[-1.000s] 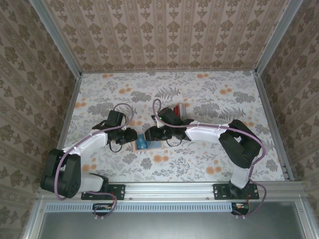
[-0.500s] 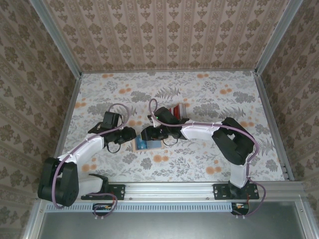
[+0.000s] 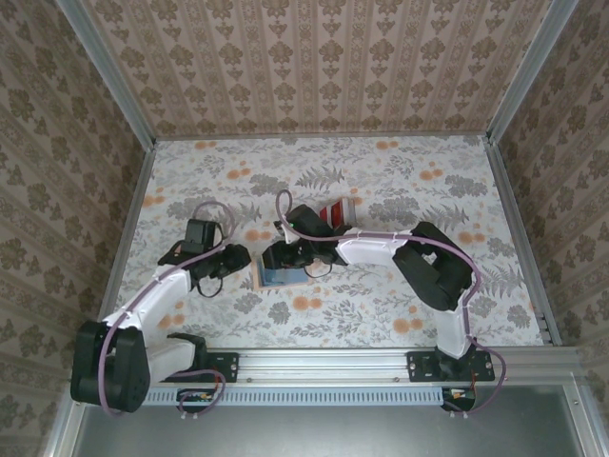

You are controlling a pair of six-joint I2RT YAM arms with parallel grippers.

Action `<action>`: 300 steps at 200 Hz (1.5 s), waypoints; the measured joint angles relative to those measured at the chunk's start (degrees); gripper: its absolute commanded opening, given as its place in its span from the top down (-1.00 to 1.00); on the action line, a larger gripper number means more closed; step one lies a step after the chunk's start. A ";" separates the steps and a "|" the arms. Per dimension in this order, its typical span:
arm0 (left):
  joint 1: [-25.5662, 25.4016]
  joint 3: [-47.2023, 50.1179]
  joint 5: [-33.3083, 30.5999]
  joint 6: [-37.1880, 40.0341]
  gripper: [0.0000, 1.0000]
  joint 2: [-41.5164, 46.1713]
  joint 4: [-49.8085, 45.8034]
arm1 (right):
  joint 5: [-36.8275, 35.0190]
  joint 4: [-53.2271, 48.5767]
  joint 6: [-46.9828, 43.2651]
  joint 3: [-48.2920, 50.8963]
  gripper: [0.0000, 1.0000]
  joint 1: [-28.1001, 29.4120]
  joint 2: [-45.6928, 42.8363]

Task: Put the credit cards into the card holder
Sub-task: Flip over the card slot in the card holder.

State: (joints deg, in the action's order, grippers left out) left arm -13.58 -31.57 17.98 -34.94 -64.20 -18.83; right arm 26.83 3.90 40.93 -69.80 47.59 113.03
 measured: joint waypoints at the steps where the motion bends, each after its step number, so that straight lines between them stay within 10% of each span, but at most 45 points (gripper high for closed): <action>1: 0.13 0.09 0.00 0.00 0.30 0.02 0.00 | 0.00 0.00 0.00 -0.04 0.06 0.02 0.02; 143: 6.19 2.34 3.69 0.94 0.29 -1.92 0.94 | -10.36 -12.92 -5.92 2.40 0.05 -0.13 -2.84; 207: 6.19 2.34 6.29 1.22 0.28 -4.70 2.71 | -26.40 -24.57 -14.16 -12.07 0.02 8.39 0.68; 300: 6.19 2.34 6.49 2.43 0.28 -4.76 3.13 | -31.17 -30.80 -16.98 -19.67 -0.10 9.70 9.18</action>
State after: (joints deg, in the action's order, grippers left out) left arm -7.40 -29.23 24.47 -32.51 -68.97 -15.70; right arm -4.34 -26.89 23.94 -89.47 57.30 122.21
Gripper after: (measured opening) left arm 0.358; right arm 0.534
